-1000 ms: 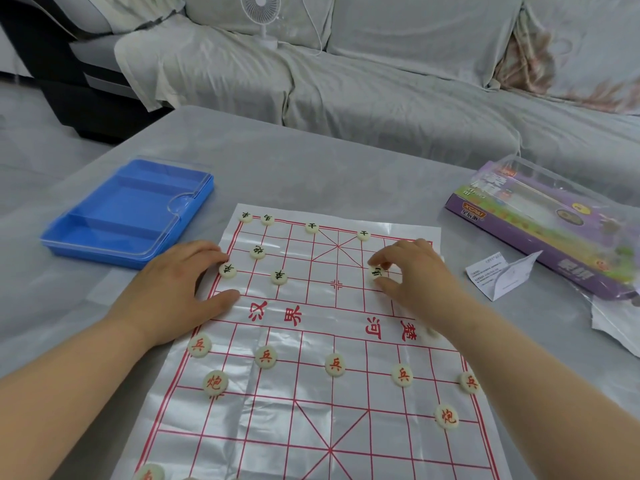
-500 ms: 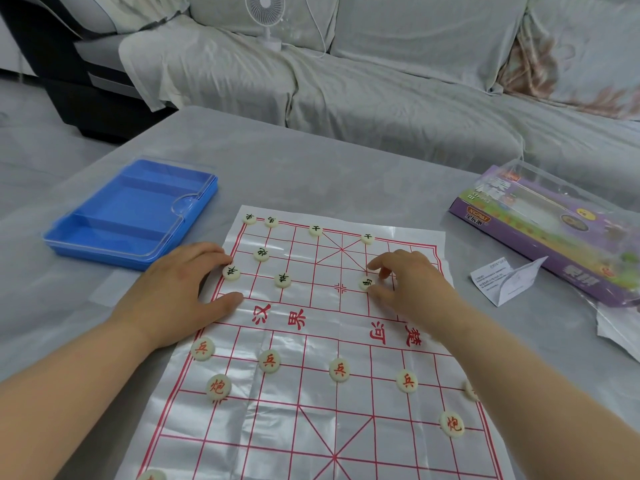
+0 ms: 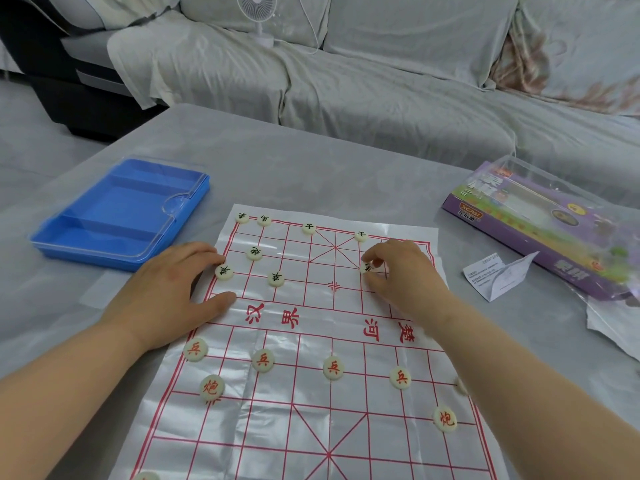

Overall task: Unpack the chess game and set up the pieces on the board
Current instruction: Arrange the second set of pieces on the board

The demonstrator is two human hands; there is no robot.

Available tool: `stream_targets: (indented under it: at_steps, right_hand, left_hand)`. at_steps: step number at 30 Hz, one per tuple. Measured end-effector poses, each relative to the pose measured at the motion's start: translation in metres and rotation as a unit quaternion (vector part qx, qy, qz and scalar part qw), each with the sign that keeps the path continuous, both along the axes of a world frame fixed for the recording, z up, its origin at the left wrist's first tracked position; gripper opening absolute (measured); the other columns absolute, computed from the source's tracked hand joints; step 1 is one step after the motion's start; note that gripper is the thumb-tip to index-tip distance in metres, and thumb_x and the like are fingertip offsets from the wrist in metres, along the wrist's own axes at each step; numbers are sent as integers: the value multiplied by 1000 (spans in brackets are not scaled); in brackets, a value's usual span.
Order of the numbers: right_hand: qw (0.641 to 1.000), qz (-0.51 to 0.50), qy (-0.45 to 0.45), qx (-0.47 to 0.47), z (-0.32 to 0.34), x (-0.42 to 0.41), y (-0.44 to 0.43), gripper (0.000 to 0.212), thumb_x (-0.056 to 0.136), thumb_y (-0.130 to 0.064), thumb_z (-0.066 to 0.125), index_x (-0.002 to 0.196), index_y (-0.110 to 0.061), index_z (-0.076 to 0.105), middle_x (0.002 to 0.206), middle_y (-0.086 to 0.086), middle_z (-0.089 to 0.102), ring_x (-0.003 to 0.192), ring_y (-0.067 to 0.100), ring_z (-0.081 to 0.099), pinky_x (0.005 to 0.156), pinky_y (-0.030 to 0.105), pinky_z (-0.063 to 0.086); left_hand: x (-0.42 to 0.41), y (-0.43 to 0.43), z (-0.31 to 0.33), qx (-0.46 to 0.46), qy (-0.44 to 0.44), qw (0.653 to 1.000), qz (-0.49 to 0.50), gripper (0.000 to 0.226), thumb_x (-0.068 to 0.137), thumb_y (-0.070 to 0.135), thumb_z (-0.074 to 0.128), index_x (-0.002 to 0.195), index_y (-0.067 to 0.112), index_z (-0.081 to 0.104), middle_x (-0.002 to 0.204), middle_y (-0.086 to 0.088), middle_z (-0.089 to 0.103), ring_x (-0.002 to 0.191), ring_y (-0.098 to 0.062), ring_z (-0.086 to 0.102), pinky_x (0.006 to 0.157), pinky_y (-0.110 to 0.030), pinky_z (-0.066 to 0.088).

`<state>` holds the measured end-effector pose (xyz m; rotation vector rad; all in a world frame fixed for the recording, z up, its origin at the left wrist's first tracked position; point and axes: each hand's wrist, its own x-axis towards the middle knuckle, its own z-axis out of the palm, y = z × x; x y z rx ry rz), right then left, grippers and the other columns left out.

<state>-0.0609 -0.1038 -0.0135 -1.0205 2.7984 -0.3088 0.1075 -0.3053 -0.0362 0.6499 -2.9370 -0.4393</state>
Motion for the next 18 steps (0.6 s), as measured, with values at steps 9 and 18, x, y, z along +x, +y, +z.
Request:
stream_targets:
  at_steps: [9, 18]
  right_hand:
    - [994, -11, -56, -92, 4, -9, -8, 28, 90, -16, 52, 118, -19, 57, 116, -2, 55, 85, 5, 40, 76, 16, 32]
    - [993, 47, -57, -88, -1, -4, -44, 26, 89, -24, 54, 114, -17, 58, 110, 0, 60, 87, 8, 43, 77, 20, 36]
  left_hand:
    - [-1, -2, -2, -2, -5, 1000, 0, 64, 78, 55, 53, 134, 30, 35, 141, 12, 33, 127, -8, 33, 105, -26, 29]
    - [0, -4, -3, -4, 2, 1000, -5, 64, 78, 56, 52, 134, 31, 36, 141, 13, 33, 126, -8, 34, 104, -25, 30]
